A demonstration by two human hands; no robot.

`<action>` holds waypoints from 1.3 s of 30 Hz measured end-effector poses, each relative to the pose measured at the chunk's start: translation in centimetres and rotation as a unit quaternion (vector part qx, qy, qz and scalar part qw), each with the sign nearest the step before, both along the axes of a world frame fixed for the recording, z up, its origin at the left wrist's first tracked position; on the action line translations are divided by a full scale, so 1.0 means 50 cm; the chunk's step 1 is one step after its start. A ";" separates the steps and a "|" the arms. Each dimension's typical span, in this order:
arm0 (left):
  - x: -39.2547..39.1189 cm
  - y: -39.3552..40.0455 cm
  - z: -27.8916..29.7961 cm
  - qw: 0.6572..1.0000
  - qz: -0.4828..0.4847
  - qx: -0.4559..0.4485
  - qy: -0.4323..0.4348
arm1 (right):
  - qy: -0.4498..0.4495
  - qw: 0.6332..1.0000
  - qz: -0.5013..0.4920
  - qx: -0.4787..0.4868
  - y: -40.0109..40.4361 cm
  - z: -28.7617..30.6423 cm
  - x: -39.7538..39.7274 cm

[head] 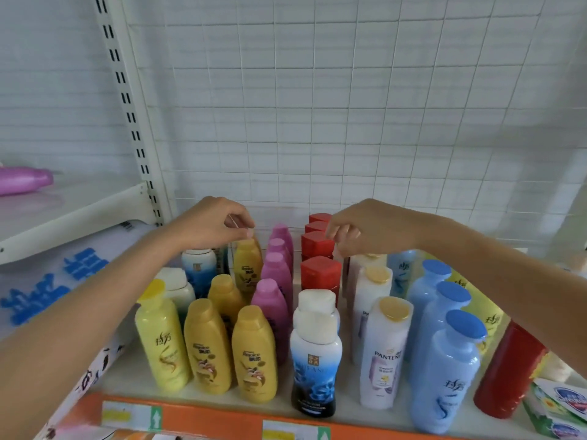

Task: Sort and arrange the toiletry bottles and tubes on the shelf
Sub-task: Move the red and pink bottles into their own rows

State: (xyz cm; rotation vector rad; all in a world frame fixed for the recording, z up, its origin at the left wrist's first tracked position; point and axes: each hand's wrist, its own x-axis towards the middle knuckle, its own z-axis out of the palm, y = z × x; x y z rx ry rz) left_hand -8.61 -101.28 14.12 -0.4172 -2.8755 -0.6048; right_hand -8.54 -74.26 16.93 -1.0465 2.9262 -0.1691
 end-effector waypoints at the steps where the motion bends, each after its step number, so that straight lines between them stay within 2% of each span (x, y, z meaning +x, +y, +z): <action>1: 0.004 -0.020 -0.003 1.000 0.010 -0.005 -0.006 | 0.003 1.000 0.011 -0.014 -0.017 0.001 -0.001; 3: 0.015 -0.056 -0.012 0.999 0.033 -0.010 -0.019 | 0.007 0.999 0.031 -0.020 -0.050 -0.004 -0.006; 10: 0.056 -0.138 -0.039 0.996 0.075 -0.034 -0.035 | 0.001 0.996 0.067 0.059 -0.134 -0.037 -0.027; 19: 0.087 -0.192 -0.073 0.991 0.072 -0.066 -0.088 | -0.045 0.990 0.113 0.078 -0.199 -0.085 -0.027; 24: 0.089 -0.205 -0.078 0.992 0.077 -0.056 -0.081 | -0.049 0.990 0.111 0.070 -0.219 -0.085 -0.030; 32: 0.073 -0.210 -0.073 0.988 0.057 -0.011 -0.140 | -0.034 0.987 0.129 0.085 -0.287 -0.091 -0.022; 39: 0.040 -0.228 -0.074 0.993 0.067 -0.026 -0.092 | -0.032 0.988 0.127 0.087 -0.331 -0.105 -0.021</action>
